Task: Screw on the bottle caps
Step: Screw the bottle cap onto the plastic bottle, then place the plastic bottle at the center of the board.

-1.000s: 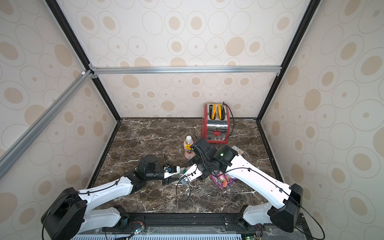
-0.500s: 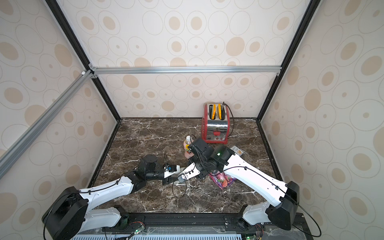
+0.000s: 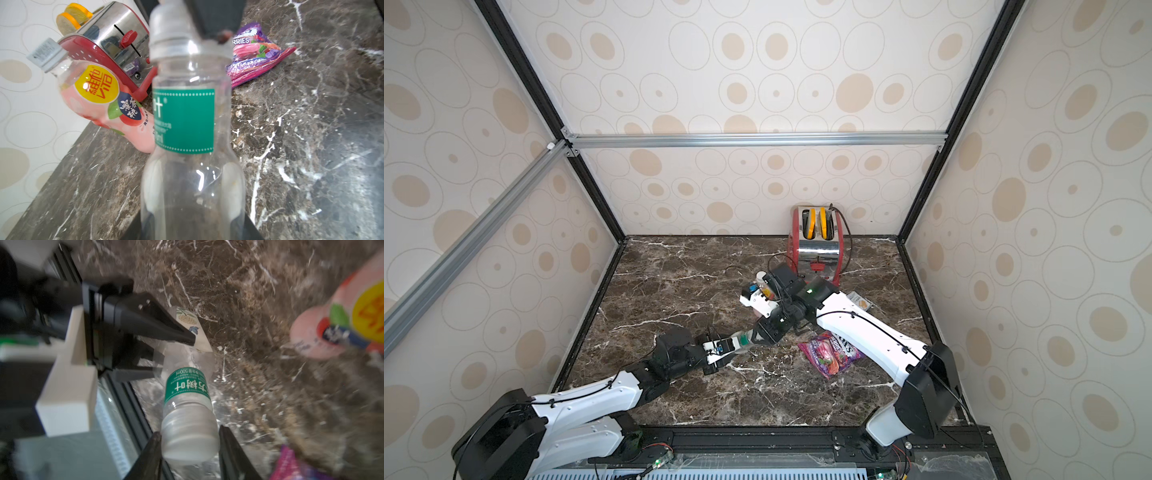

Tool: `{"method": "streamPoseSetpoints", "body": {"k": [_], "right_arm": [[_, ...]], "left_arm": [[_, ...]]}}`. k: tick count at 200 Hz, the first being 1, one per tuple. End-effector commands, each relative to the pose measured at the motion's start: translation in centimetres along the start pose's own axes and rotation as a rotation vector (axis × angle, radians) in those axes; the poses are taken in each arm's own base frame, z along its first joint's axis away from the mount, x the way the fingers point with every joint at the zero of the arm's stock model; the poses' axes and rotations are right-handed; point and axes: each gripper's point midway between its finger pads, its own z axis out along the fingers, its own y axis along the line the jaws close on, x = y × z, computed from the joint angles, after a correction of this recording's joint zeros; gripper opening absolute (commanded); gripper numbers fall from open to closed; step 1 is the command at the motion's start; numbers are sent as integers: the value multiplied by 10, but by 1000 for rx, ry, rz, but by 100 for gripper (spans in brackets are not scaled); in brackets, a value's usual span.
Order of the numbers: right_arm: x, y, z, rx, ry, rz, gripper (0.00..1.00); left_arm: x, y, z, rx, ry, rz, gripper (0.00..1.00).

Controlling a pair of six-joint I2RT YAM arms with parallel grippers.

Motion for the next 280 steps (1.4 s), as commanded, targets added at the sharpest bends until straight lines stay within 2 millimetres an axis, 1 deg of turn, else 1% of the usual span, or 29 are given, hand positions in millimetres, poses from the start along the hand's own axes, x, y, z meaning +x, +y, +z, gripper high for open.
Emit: {"method": "streamPoseSetpoints", "body": {"k": [1, 17, 35, 55, 67, 73, 81, 87, 102, 113, 128, 137, 149, 159, 169, 189, 197, 209, 230, 258, 280], "right_arm": [[-16, 2, 9, -208, -62, 644, 0], [-9, -3, 13, -229, -48, 834, 0], [-5, -8, 15, -228, -68, 972, 0], [-4, -14, 8, -203, -103, 1041, 0], [-5, -16, 1, -193, -125, 1032, 0], [-7, -16, -3, -190, -131, 1013, 2], [-9, -17, -10, -172, -144, 955, 8], [-12, -18, -17, -151, -160, 878, 13], [-20, -17, -37, -101, -204, 683, 29], [-31, -13, -54, -83, -268, 515, 40], [-40, -9, -77, -22, -357, 279, 51], [-41, -7, -89, 20, -407, 150, 57], [-39, -3, -98, 46, -466, -7, 62], [-36, 2, -102, 51, -510, -116, 66], [-35, 7, -105, 41, -562, -189, 70], [-32, 11, -101, 27, -623, -268, 75], [-31, 12, -96, 18, -628, -288, 77], [-30, 21, -85, -6, -630, -341, 79], [-34, 32, -73, -34, -654, -408, 80], [-43, 31, -59, -30, -662, -423, 78], [-48, 30, -49, -39, -675, -422, 71]], "left_arm": [[-60, 37, -16, -197, -201, 147, 39], [-60, 36, -17, -207, -194, 163, 38], [-62, 33, -17, -219, -189, 200, 38], [-61, 32, -16, -229, -178, 218, 38], [-59, 32, -16, -232, -170, 220, 38], [-58, 31, -15, -229, -167, 210, 38], [-56, 32, -14, -226, -156, 196, 39], [-54, 32, -13, -219, -143, 188, 39], [-50, 32, -8, -204, -112, 155, 39], [-47, 33, -5, -199, -100, 119, 40], [-44, 34, 0, -181, -105, 40, 40], [-47, 36, 1, -169, -131, -23, 40], [-51, 38, 1, -158, -179, -115, 40], [-55, 42, 1, -153, -217, -186, 40], [-59, 43, 1, -144, -243, -242, 40], [-72, 40, 2, -90, -302, -312, 40], [-76, 38, 3, -68, -319, -329, 39], [-81, 36, 3, -47, -344, -349, 40], [-88, 32, 3, -9, -363, -353, 39], [-91, 24, 5, 30, -370, -330, 39], [-91, 19, 6, 55, -375, -323, 39]]}}
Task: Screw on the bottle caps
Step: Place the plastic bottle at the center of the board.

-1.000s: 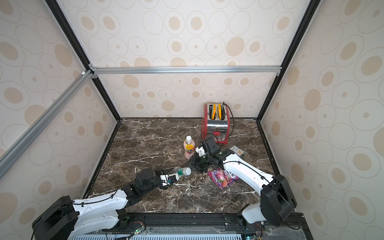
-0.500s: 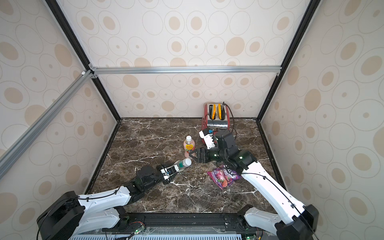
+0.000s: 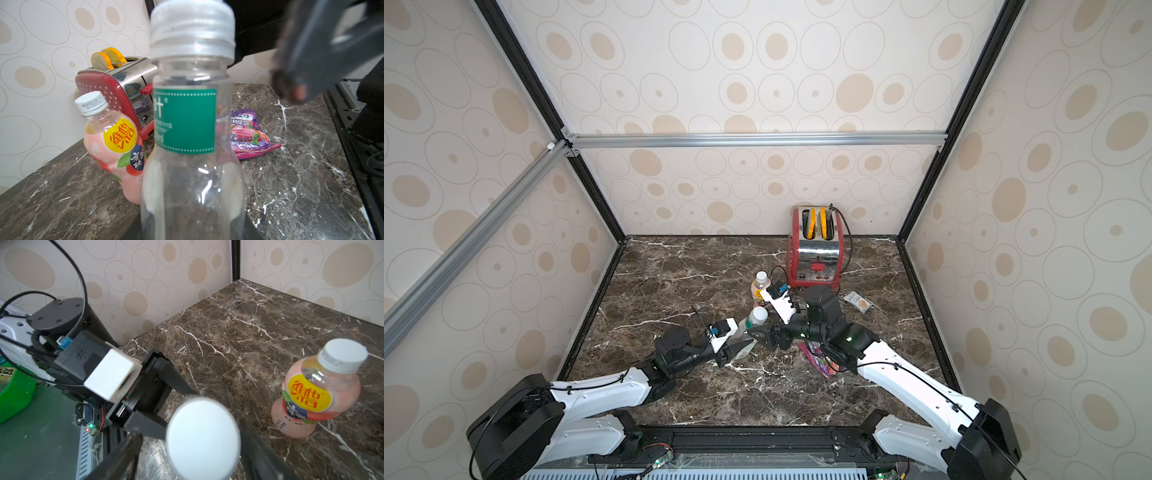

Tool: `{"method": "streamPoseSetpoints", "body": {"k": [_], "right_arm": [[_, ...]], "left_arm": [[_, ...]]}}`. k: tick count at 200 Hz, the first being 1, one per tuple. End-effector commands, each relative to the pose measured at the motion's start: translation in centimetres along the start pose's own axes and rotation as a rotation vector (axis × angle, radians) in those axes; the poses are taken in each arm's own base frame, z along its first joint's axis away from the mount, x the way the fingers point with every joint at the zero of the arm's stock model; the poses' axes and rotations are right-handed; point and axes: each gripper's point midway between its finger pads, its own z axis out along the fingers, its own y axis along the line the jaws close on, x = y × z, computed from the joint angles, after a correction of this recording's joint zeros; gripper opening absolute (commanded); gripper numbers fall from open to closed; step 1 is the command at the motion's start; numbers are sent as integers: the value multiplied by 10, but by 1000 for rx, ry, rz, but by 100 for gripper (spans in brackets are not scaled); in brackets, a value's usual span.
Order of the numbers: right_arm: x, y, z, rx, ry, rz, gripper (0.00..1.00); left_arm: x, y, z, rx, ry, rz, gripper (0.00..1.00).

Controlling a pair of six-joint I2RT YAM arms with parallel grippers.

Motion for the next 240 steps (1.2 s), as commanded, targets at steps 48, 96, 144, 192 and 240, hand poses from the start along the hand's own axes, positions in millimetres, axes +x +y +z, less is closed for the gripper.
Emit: {"method": "streamPoseSetpoints", "body": {"k": [48, 96, 144, 192, 240], "right_arm": [[-1, -4, 16, 6, -61, -53, 35], [16, -23, 12, 126, 28, -158, 21], [28, -49, 21, 259, 125, -200, 20], [37, -66, 35, 338, 226, -157, 21], [42, -70, 35, 369, 235, -93, 36]], "left_arm": [[-18, -3, 4, 30, -70, -1, 43], [14, 14, -6, -106, 31, -8, 99], [25, 41, -38, -314, 117, -46, 99], [36, 80, -68, -559, 166, -81, 99], [38, 86, -70, -592, 181, -89, 99]]}}
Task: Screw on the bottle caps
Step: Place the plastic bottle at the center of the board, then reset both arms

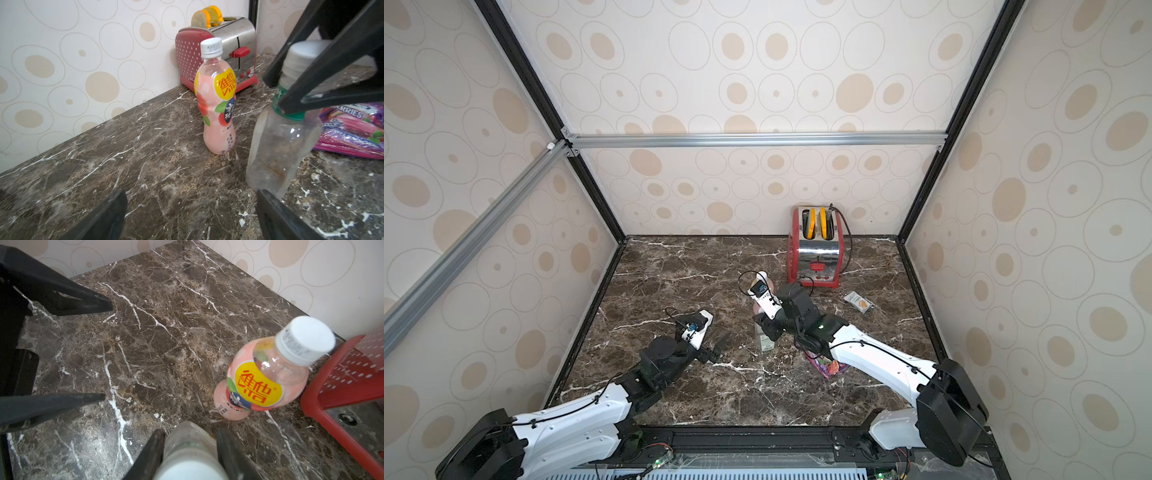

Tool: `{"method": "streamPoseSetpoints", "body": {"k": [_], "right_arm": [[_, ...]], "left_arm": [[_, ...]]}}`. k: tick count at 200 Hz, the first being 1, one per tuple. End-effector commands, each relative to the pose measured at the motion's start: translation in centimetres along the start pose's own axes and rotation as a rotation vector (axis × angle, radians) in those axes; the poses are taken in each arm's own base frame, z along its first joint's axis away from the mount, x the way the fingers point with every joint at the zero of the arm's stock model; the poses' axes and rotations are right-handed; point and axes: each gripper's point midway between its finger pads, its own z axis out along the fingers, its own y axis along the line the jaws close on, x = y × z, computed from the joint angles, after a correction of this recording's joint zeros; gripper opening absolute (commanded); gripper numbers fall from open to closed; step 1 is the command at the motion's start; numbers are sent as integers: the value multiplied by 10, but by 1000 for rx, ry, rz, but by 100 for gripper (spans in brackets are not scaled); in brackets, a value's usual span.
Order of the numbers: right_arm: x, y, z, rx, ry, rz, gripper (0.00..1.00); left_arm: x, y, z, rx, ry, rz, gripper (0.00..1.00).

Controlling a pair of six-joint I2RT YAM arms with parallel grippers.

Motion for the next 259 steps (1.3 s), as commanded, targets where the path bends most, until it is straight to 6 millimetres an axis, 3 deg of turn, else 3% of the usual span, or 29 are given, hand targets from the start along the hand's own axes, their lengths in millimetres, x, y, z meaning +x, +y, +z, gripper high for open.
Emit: {"method": "streamPoseSetpoints", "body": {"k": [1, 111, 140, 157, 172, 188, 202, 212, 234, 259], "right_arm": [[4, -4, -1, 29, 32, 41, 36], [-22, -1, -15, 12, -12, 31, 72], [-46, -12, -52, 84, -86, -52, 85], [-54, -38, -84, 203, -131, -107, 93], [-52, -74, -113, 338, -166, -72, 99], [-31, -130, -141, 563, -169, 26, 100], [17, -188, -164, 867, -104, 121, 100], [54, -216, -176, 1008, -48, 180, 100], [119, -252, -189, 1155, -20, 400, 100], [154, -270, -176, 1234, -61, 359, 100]], "left_arm": [[3, 9, 0, -48, 21, -19, 99], [2, 9, 0, -43, 23, -13, 99], [-8, 21, 0, -94, 5, -89, 99], [-25, 39, -2, -165, -15, -166, 99], [-35, 64, -5, -290, -19, -184, 99], [-32, 102, -7, -443, 15, -190, 99], [-11, 147, -14, -604, 54, -242, 99], [6, 174, -22, -694, 80, -252, 99], [19, 211, -34, -824, 114, -172, 99], [47, 241, -46, -931, 163, -202, 99]]}}
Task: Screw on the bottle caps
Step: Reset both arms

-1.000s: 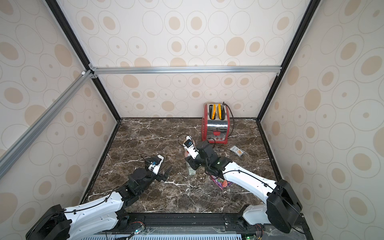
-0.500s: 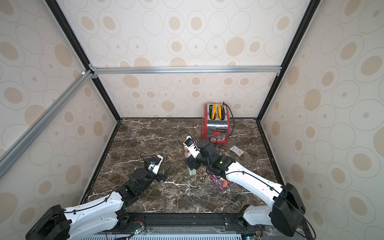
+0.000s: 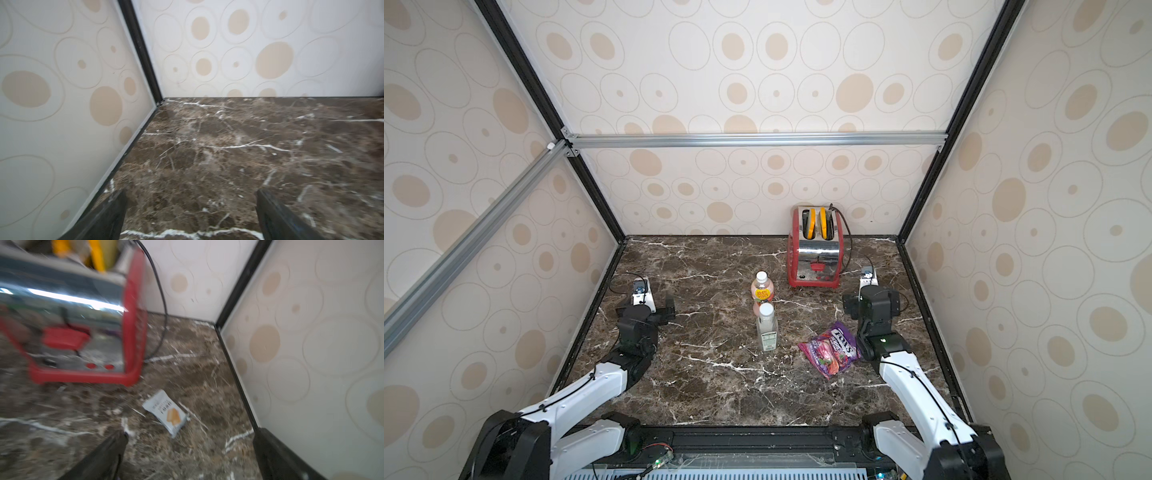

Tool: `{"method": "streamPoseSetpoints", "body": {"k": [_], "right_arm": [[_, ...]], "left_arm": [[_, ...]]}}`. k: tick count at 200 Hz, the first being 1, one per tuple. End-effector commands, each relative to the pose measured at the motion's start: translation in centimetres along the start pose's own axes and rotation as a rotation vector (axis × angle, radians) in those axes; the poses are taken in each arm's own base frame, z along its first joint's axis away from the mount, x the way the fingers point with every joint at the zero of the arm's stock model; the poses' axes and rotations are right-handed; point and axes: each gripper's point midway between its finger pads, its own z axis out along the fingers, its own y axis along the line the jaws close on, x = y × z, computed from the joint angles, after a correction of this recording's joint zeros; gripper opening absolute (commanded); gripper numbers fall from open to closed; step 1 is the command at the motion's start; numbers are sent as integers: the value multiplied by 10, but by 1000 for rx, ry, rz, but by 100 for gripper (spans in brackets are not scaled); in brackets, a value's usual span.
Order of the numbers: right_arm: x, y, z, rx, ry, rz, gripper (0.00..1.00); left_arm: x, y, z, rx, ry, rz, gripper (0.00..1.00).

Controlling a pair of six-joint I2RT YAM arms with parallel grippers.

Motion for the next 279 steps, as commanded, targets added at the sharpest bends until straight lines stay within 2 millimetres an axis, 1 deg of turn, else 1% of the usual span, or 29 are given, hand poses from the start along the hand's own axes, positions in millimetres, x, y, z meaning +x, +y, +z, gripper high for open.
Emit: {"method": "streamPoseSetpoints", "body": {"k": [1, 12, 22, 29, 35, 40, 52, 64, 70, 73, 83, 91, 93, 95, 101, 106, 111, 116, 126, 136, 149, 162, 171, 180, 279], "right_arm": [[-1, -17, 16, 123, -130, 76, 100], [15, -17, 27, 166, -112, 43, 100], [31, -13, 37, 159, -79, 22, 100], [38, -7, 42, 143, -79, 16, 100], [35, -5, 42, 141, -117, -4, 100], [32, 1, 42, 105, -146, 1, 100], [36, 11, 44, 24, -172, 18, 100], [45, 18, 51, -12, -185, 17, 100], [50, 25, 53, -41, -200, 4, 100], [48, 26, 53, -42, -222, -2, 100], [41, 32, 52, -67, -274, -22, 100], [41, 38, 53, -103, -243, -36, 100], [44, 39, 54, -115, -218, -42, 100], [42, 41, 56, -126, -206, -44, 100], [47, 45, 63, -165, -142, -54, 100], [45, 48, 71, -189, -128, -54, 100], [43, 47, 78, -198, -114, -39, 100], [45, 44, 84, -221, -83, -12, 100], [51, 44, 82, -277, -46, 13, 100], [47, 44, 83, -272, -86, 9, 100], [50, 45, 82, -279, -51, 7, 100], [48, 44, 81, -275, -82, 7, 100], [49, 44, 80, -278, -63, 7, 100], [47, 45, 80, -274, -80, 5, 100], [48, 45, 80, -267, -73, -1, 100]], "left_arm": [[5, 31, 13, -114, -9, -19, 99], [20, 43, 20, -137, -9, -63, 99], [34, 47, 25, -155, -3, -46, 99], [33, 48, 28, -171, -27, -35, 99], [35, 43, 30, -146, -17, -26, 99], [35, 34, 32, -92, 7, -9, 99], [34, 15, 38, 12, 10, 23, 99], [41, -6, 44, 128, -21, 34, 99], [49, -13, 47, 159, -19, 50, 99], [52, -17, 49, 173, -19, 56, 99], [54, -17, 54, 189, -17, 39, 99], [56, -19, 56, 225, 19, 38, 99], [57, -20, 57, 233, 30, 40, 99], [57, -21, 58, 239, 36, 40, 99], [58, -21, 64, 248, 56, 30, 99], [58, -18, 69, 250, 74, 7, 99], [60, -14, 73, 264, 96, -27, 99], [61, -11, 74, 265, 102, -37, 99], [60, -12, 74, 266, 96, -38, 99], [60, -11, 74, 264, 99, -36, 99], [60, -12, 74, 265, 93, -35, 99], [59, -11, 71, 263, 84, -39, 99], [58, -10, 71, 262, 80, -40, 99], [59, -10, 71, 260, 85, -39, 99], [59, -11, 72, 260, 87, -31, 99]]}}
